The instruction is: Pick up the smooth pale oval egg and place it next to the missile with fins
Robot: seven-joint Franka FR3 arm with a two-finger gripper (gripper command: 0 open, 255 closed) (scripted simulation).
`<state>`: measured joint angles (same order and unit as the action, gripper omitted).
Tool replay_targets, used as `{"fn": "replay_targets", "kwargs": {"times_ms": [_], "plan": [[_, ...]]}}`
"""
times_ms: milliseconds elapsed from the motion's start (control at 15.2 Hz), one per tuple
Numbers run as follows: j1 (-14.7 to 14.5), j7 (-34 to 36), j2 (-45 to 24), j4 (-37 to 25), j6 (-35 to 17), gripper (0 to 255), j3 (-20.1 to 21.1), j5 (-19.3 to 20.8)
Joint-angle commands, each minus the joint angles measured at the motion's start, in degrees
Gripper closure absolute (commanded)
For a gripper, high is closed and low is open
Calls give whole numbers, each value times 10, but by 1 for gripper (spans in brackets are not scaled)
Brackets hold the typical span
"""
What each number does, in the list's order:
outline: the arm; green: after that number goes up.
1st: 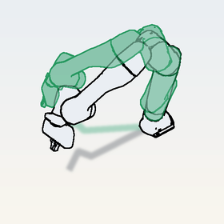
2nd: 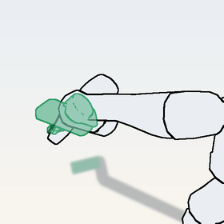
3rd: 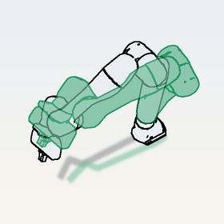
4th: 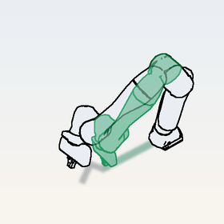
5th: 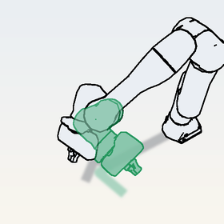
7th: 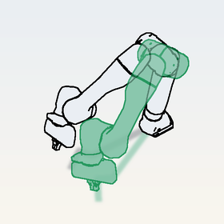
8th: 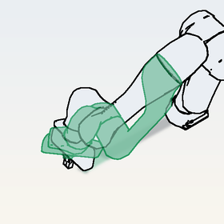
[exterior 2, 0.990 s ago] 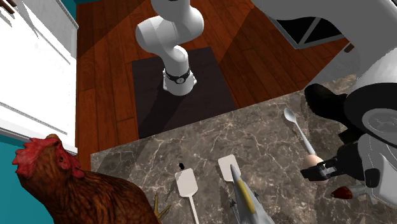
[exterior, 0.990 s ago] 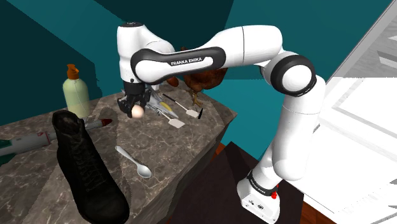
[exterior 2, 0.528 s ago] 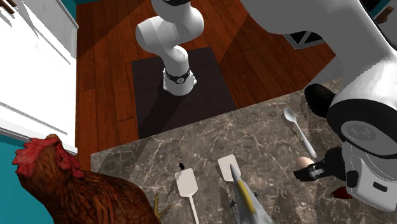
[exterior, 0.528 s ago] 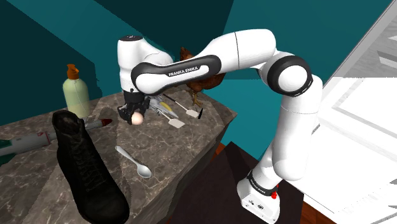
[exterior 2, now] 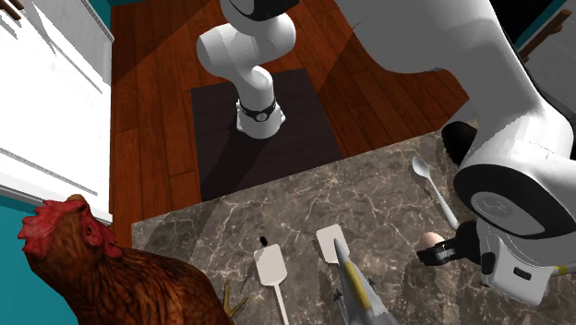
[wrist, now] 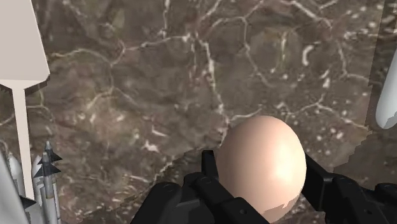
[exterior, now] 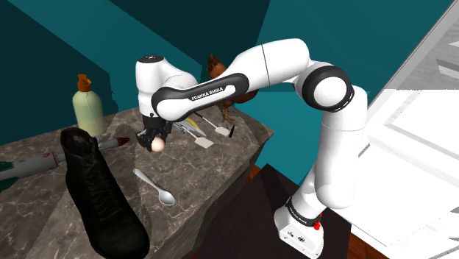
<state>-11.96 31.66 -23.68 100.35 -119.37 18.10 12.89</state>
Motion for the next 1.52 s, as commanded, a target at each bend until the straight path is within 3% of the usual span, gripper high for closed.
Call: {"fn": "replay_targets", "kwargs": {"times_ms": [0, 396, 462, 792, 1056, 1452], "plan": [[0, 2, -1, 6, -7, 255, 0, 1], [0, 2, -1, 6, -7, 255, 0, 1], [0, 2, -1, 6, -7, 0, 0, 1], [0, 2, -1, 6, -7, 0, 0, 1], [-1, -7, 25, -32, 55, 0, 6, -12], [-1, -7, 25, -32, 55, 0, 6, -12]]}}
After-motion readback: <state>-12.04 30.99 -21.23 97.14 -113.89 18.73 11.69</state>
